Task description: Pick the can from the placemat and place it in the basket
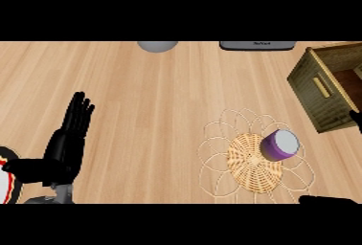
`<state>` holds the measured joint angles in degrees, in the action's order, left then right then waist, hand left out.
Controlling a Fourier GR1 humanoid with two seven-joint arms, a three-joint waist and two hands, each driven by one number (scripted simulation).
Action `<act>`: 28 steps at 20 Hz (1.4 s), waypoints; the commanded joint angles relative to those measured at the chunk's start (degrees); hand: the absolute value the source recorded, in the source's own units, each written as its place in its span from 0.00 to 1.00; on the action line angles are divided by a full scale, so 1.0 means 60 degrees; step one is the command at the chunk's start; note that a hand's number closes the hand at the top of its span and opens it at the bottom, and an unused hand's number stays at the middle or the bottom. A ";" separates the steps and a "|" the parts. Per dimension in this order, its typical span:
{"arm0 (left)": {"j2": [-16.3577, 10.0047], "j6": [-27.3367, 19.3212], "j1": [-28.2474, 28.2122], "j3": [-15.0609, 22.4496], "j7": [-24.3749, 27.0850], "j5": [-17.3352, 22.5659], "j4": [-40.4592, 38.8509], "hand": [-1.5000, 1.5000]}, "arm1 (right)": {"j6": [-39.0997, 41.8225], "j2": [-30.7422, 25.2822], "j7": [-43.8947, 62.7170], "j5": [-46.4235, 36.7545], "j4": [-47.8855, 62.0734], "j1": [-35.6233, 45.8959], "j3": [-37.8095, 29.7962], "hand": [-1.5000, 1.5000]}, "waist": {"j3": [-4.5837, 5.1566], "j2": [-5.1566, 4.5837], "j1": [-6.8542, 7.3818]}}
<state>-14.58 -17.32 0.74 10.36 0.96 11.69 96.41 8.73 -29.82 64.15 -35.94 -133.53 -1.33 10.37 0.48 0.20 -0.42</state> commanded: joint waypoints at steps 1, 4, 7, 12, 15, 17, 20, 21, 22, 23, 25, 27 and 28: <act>0.0092 0.0176 0.0391 -0.0196 -0.0081 0.0243 -0.0215 0.50 | 0.1778 0.0125 0.2744 0.1409 -0.0973 0.1037 -0.0277 0.00 | -0.0036 -0.0036 0.0086; 0.0004 0.0095 -0.0074 -0.0023 0.0090 -0.0101 -0.0009 0.50 | 0.2264 -0.0013 0.3221 0.1346 -0.0771 0.1375 -0.0235 0.00 | -0.0034 -0.0002 0.0111; 0.0203 -0.0121 0.0197 0.0147 -0.0228 -0.0219 0.0137 0.50 | 0.2115 0.0217 0.3353 0.0941 0.0226 0.1687 0.0168 0.00 | -0.0039 -0.0026 0.0175; 0.0011 0.0136 -0.0003 -0.0107 -0.0291 -0.0029 0.0297 0.50 | 0.2051 0.0288 0.3385 0.1294 -0.0017 0.1408 -0.0255 0.00 | -0.0057 -0.0002 0.0096; 0.0150 0.0126 0.0462 -0.0320 -0.0120 -0.0054 -0.0257 0.50 | 0.1870 0.0629 0.3200 0.0877 0.0389 0.1645 0.0172 0.00 | -0.0058 -0.0036 0.0090; 0.0329 -0.0003 0.0234 -0.0054 -0.0124 -0.0277 -0.0106 0.50 | 0.1498 0.0841 0.2616 0.0373 0.0127 0.0726 0.0431 0.00 | -0.0071 -0.0017 0.0033; 0.0256 -0.0063 0.0566 -0.0213 -0.0759 -0.0250 0.0156 0.50 | 0.1688 0.1098 0.2494 0.0372 0.0311 0.1092 0.0309 0.00 | -0.0073 -0.0024 0.0058; 0.0434 0.0123 0.0640 -0.0127 -0.0192 -0.0330 -0.0567 0.50 | 0.1682 0.1439 0.2848 0.0144 0.0450 0.1615 0.0632 0.00 | -0.0065 -0.0041 0.0074; 0.0378 0.0058 -0.0430 -0.0027 0.0110 -0.0400 0.0246 0.50 | 0.1521 0.1382 0.2254 -0.0081 0.0380 0.0815 0.0669 0.00 | -0.0072 -0.0014 0.0110; 0.0539 0.0121 0.0089 0.0060 -0.0076 -0.0414 -0.0108 0.50 | 0.1259 0.1505 0.1805 -0.0478 0.0757 0.0864 0.0687 0.00 | -0.0075 -0.0029 0.0075; 0.0486 -0.0054 0.0258 -0.0105 -0.0125 -0.0571 -0.0173 0.50 | 0.1823 0.1677 0.2480 -0.0331 0.0476 0.1153 0.0752 0.00 | -0.0068 -0.0023 0.0064; 0.0008 0.0456 -0.0022 -0.0393 -0.0402 -0.0166 0.0335 0.50 | 0.1476 0.2005 0.2199 -0.0940 0.1327 0.1471 0.0920 0.00 | -0.0068 -0.0029 0.0177; 0.0500 0.0018 -0.0059 0.0038 -0.0271 -0.0584 0.0348 0.50 | 0.1427 0.2139 0.2025 -0.1292 0.1546 0.1602 0.1107 0.00 | -0.0071 -0.0030 0.0156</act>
<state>-12.42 -16.59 1.00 9.82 -0.32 9.24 97.10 15.81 -19.97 66.51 -39.24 -127.43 5.45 14.04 0.07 0.04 0.30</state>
